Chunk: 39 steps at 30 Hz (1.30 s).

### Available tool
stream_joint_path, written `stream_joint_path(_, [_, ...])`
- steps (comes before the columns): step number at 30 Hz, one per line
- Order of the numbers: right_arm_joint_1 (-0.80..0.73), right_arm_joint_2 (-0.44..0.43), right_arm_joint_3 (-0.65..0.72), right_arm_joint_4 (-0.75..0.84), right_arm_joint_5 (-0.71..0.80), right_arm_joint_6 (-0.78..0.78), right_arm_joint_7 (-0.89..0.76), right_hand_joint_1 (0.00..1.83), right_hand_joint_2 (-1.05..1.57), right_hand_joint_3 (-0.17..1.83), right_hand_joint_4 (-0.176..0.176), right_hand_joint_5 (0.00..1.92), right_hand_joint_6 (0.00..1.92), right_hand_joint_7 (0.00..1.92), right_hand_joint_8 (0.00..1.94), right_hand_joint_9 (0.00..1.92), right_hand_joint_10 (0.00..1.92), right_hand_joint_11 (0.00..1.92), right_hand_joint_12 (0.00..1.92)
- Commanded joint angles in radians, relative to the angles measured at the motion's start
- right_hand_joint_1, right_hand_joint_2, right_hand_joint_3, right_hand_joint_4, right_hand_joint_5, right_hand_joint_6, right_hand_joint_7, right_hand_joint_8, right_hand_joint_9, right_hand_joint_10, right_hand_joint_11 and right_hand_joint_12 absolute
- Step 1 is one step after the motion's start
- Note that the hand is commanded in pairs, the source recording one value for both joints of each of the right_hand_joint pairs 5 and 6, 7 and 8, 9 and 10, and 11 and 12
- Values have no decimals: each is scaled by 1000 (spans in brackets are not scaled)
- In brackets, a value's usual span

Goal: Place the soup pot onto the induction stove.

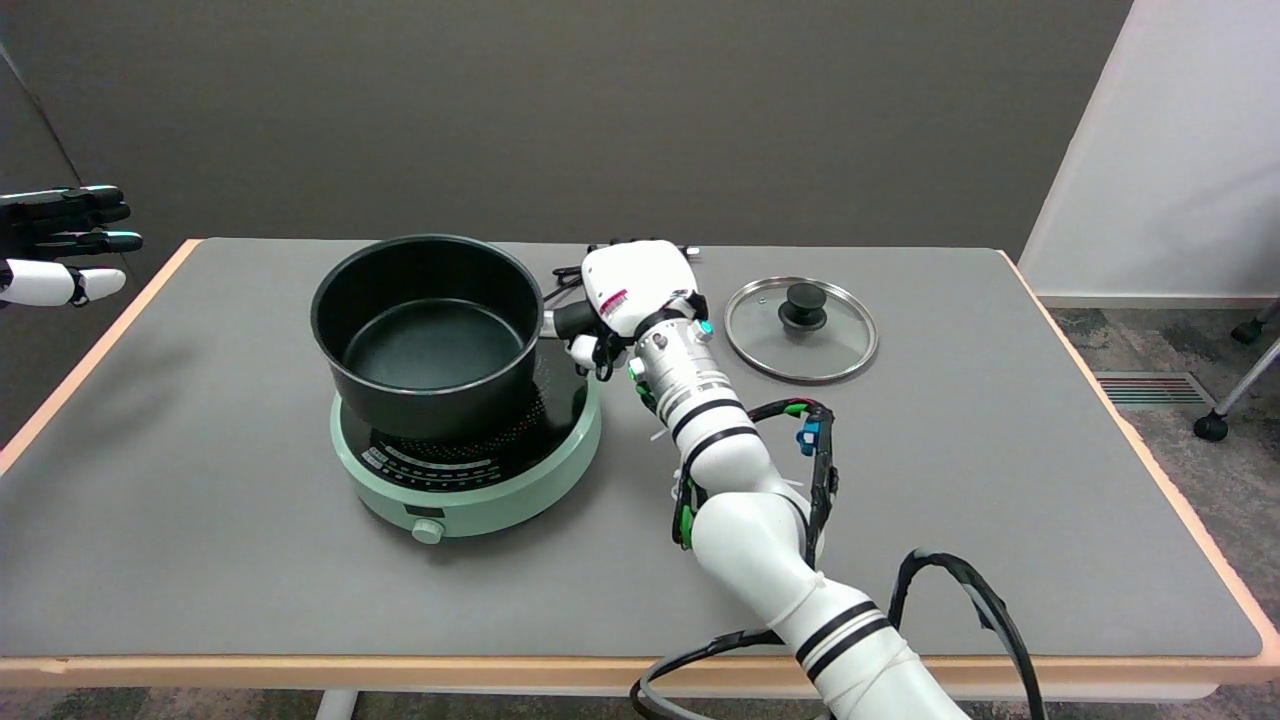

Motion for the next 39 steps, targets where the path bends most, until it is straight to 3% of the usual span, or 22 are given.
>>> stream_joint_path(1, [-2,22,5,-4,26,-2,0,899,1471,644,-84,1698,1698,1698,1698,1698,1698,1698,1698])
stream_joint_path(26, [-6,37,3,-23,35,8,0,899,1452,652,-85,1663,1663,1663,1663,1663,1663,1663,1663])
stream_joint_path(39, [1,53,-4,-23,35,9,0,920,1295,781,-79,1411,1411,1411,1411,1411,1411,1411,1411])
